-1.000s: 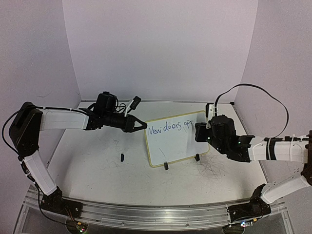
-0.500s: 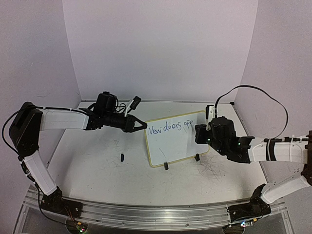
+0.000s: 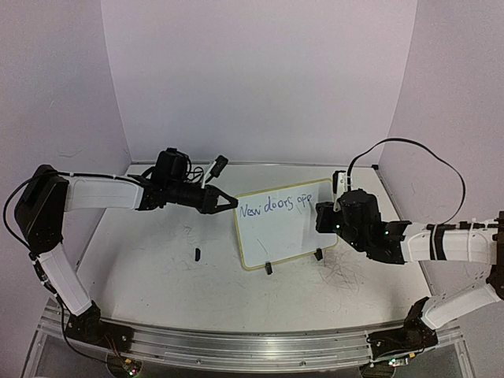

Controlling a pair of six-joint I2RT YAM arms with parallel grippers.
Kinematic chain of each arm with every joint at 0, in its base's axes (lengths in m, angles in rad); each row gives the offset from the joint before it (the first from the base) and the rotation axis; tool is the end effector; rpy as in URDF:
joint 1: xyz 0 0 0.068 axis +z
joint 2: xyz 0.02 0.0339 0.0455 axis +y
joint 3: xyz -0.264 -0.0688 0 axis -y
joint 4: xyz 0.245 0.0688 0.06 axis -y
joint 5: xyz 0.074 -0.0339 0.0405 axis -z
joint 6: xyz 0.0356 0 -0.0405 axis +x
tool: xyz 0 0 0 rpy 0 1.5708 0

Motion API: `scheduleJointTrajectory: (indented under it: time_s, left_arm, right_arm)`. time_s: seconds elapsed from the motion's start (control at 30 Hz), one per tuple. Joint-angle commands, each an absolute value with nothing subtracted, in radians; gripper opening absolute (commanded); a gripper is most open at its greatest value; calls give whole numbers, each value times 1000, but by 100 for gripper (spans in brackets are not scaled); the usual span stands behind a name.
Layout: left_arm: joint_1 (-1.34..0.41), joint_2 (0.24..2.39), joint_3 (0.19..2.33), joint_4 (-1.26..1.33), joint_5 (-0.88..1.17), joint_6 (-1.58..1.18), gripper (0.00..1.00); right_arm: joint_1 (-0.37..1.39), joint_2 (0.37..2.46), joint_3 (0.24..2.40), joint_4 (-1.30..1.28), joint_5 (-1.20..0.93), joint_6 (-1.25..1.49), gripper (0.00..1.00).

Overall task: Write a sentence on the whiteboard
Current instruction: Write a sentence on the whiteboard stand.

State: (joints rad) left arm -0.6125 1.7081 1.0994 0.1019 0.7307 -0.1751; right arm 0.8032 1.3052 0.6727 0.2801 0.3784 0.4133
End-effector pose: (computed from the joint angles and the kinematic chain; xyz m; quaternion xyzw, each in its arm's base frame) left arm 0.2967 -0.2375 0.2354 0.3515 0.7464 -0.4661 0.3194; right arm 0.2069 0.1954 0.2348 -0.0505 0.8111 0.1946 0.5493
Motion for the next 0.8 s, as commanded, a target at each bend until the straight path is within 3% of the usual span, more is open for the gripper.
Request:
scheduleJointTrajectory:
  time_s: [0.0, 0.77]
  left_arm:
    - [-623, 1675, 1091, 43, 726, -134, 0]
    - [-624, 1684, 1097, 42, 730, -135, 0]
  right_arm:
    - [797, 1302, 672, 237, 419, 419, 0]
    - [795, 1227, 667, 273, 407, 359, 0]
